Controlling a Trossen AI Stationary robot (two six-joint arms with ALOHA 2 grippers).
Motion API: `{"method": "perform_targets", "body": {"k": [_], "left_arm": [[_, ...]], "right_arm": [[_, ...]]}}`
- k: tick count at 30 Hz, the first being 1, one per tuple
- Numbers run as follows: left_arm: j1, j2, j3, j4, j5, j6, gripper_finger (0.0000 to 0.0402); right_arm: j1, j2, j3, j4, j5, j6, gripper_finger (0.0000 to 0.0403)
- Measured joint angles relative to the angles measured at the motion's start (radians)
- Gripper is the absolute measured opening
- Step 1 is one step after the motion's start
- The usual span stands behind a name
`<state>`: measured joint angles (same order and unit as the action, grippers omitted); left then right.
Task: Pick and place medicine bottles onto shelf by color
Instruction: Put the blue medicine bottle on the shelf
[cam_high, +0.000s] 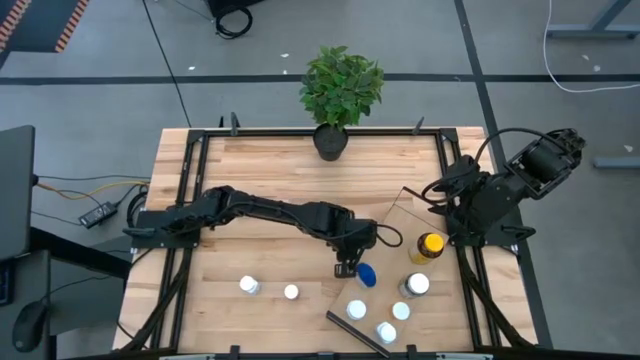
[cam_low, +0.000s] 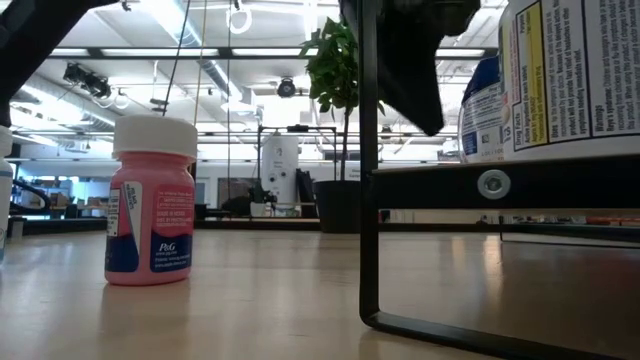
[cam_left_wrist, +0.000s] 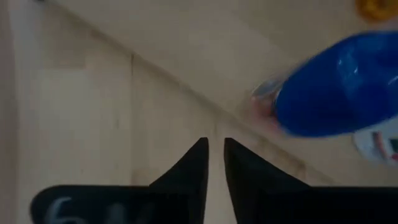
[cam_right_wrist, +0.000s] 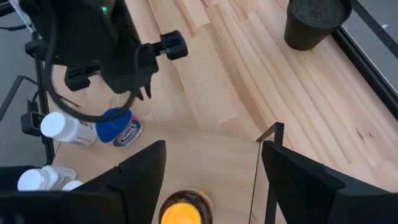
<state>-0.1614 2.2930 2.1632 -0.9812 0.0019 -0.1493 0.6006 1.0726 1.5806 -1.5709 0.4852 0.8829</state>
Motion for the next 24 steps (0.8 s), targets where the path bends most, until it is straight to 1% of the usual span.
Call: {"method": "perform_targets", "body": {"k": [3,9,11,16,20,24], "left_arm": [[-0.004,-0.001,-0.004,0.048,0.042,-0.005,0.0035],[-0.032,-0.001,-0.005,0.125,0.060,-0.031,0.0010],[-0.039,-0.001,-0.005,0.122,0.080,-0.045,0.0007],[-0.051,-0.001,-0.005,0.122,0.081,-0.054,0.0012],[-0.051,-0.001,-0.005,0.130,0.083,-0.089,0.0017],[-0.054,-0.001,-0.005,0.174,0.092,-0.109,0.0009]], "right_arm": [[0.000,-0.002,0.000,0.000,-0.014,-0.009,0.0272],[0.000,-0.007,0.000,0.000,-0.015,-0.027,0.0272],[0.000,-0.007,0.000,0.000,-0.015,-0.032,0.0272],[0.000,-0.007,0.000,0.000,-0.015,-0.045,0.0272],[0.000,-0.007,0.000,0.000,-0.015,-0.049,0.0272],[0.000,-0.007,0.000,0.000,-0.015,-0.050,0.0272]]}}
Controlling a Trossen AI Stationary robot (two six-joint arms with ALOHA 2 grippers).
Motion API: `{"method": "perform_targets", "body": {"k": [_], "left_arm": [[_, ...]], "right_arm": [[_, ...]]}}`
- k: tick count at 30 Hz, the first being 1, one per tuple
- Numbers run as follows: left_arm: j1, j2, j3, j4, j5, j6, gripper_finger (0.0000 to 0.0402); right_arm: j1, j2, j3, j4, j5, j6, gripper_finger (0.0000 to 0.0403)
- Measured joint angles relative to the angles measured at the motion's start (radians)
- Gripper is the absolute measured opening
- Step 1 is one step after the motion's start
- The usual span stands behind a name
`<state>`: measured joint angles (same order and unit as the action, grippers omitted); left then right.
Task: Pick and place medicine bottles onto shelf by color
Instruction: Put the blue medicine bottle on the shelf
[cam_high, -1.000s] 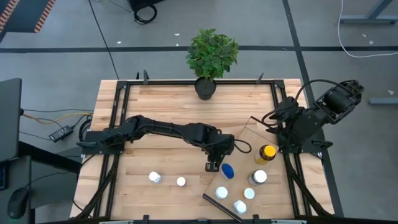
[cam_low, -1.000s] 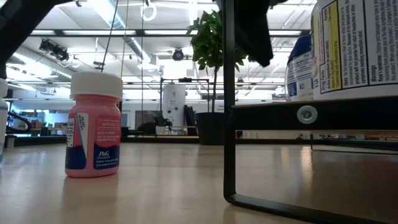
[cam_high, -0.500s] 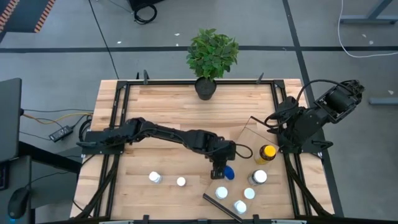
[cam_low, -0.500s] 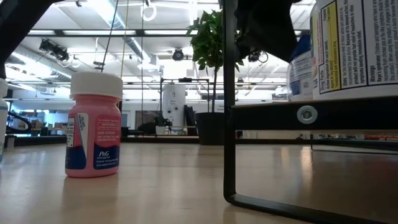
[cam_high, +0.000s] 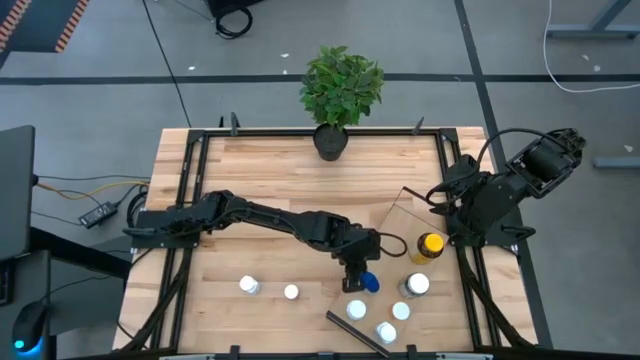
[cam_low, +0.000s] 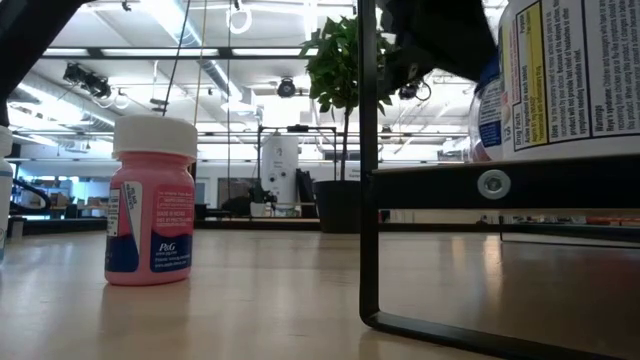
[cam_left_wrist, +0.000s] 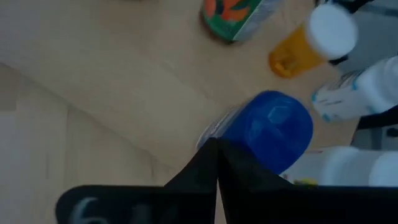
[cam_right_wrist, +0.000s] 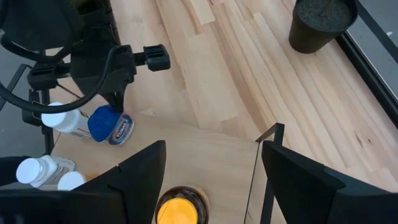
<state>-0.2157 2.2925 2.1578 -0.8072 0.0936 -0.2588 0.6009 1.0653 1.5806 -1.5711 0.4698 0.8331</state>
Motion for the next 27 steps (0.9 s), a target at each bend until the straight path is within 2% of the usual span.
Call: {"method": "perform_targets", "body": {"k": [5,12,14,19,27], "left_arm": [[-0.003,0.000,0.000,-0.004,0.009,-0.019,0.0007],[0.016,-0.005,0.000,-0.195,0.012,-0.044,0.0018],[0.018,-0.005,0.000,-0.217,0.046,-0.032,0.0014],[0.004,-0.005,0.000,-0.158,0.186,-0.020,0.0005],[-0.005,-0.005,0.000,-0.126,0.166,-0.019,0.0016]], "right_arm": [[0.000,0.000,0.000,0.000,0.000,-0.007,0.0272],[0.000,0.000,0.000,0.000,0.000,-0.007,0.0272],[0.000,0.000,0.000,0.000,0.000,-0.007,0.0272],[0.000,0.000,0.000,0.000,0.000,-0.008,0.0272],[0.000,0.000,0.000,0.000,0.000,-0.015,0.0272]]}}
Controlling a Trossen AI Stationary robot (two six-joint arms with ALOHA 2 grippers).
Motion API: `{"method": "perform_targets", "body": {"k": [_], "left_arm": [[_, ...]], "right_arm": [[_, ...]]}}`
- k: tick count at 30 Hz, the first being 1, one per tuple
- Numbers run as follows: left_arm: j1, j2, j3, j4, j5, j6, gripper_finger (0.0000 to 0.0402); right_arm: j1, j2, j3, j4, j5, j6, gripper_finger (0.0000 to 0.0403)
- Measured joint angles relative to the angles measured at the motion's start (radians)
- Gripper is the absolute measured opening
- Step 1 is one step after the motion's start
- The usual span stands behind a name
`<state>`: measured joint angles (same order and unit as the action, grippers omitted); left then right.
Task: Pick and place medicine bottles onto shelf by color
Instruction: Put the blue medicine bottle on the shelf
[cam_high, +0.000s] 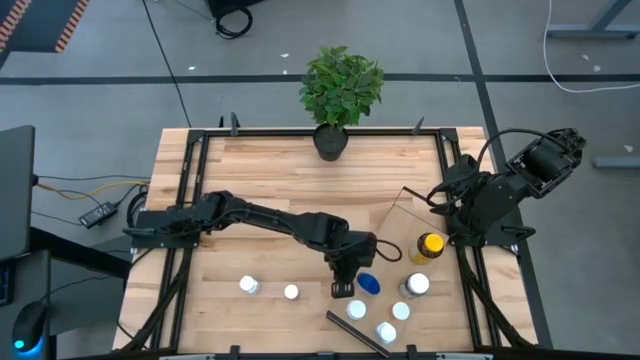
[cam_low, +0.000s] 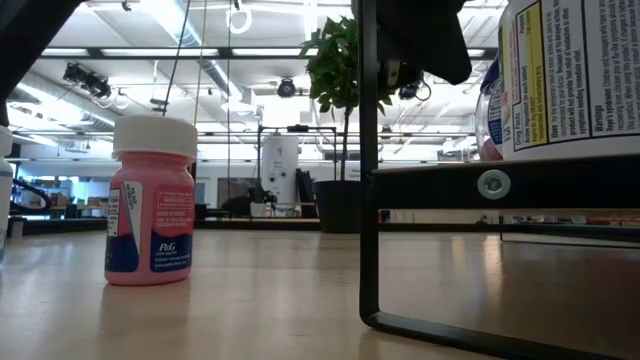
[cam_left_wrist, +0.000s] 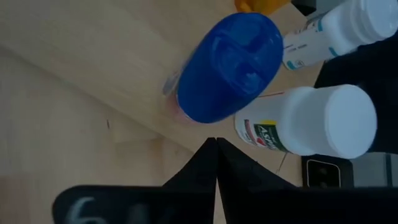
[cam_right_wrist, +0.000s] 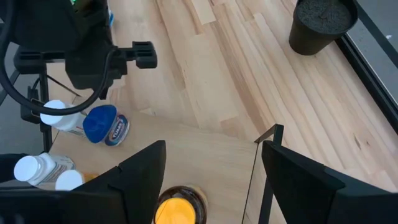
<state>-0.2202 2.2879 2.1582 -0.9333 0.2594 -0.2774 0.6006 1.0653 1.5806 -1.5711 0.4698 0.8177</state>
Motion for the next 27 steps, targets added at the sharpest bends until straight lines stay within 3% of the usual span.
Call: {"method": "perform_targets", "body": {"k": [8,14,27], "left_arm": [[0.020,0.002,0.000,0.016,-0.054,0.000,0.0005],[0.023,0.003,0.000,0.080,0.031,-0.017,0.0019],[0.026,0.003,0.000,0.090,0.020,-0.025,0.0007]], "right_arm": [[0.000,0.000,0.000,0.000,0.000,0.006,0.0272],[0.000,0.000,0.000,0.000,0.000,0.006,0.0272],[0.000,0.000,0.000,0.000,0.000,0.010,0.0272]]}}
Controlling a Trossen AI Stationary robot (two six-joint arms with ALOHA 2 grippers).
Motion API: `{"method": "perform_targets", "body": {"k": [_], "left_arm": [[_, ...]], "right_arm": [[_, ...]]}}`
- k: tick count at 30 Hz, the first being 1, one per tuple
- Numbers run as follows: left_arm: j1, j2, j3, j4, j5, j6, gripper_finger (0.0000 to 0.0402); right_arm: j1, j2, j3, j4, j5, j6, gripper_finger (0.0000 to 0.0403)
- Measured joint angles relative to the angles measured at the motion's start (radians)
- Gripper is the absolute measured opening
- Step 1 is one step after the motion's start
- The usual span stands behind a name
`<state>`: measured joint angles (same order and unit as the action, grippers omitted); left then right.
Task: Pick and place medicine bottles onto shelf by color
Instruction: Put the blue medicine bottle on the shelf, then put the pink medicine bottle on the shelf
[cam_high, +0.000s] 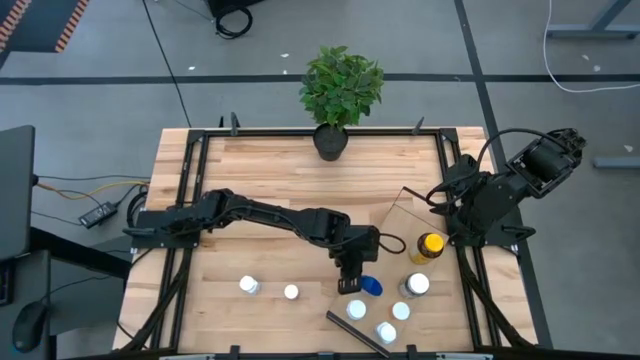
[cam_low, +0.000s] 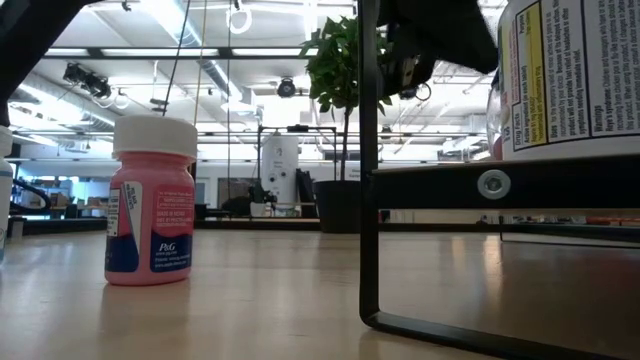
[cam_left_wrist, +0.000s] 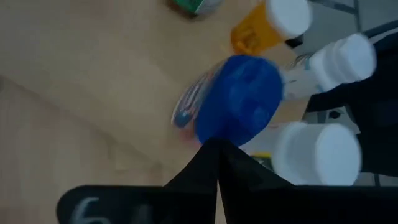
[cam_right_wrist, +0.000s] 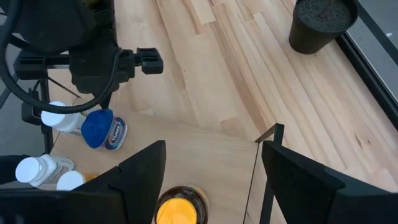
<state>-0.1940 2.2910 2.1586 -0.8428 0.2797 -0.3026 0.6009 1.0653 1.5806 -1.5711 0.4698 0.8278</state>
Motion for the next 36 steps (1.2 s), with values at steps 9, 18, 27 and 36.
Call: {"method": "perform_targets", "body": {"k": [9,18,27,36], "left_arm": [[0.030,-0.029,0.003,-0.210,-0.016,-0.026,0.0039],[-0.041,-0.099,0.006,-0.423,-0.016,-0.026,0.0126],[-0.167,-0.117,0.005,-0.516,-0.121,-0.084,0.0285],[-0.233,-0.117,-0.100,-0.564,-0.187,-0.185,0.0348]], "right_arm": [[0.000,0.000,0.000,0.000,0.017,0.006,0.0272],[0.000,0.000,0.000,0.043,0.064,-0.005,0.0272],[0.000,0.006,0.000,0.082,0.076,-0.050,0.0272],[0.000,0.006,0.000,0.095,0.076,-0.079,0.0272]]}}
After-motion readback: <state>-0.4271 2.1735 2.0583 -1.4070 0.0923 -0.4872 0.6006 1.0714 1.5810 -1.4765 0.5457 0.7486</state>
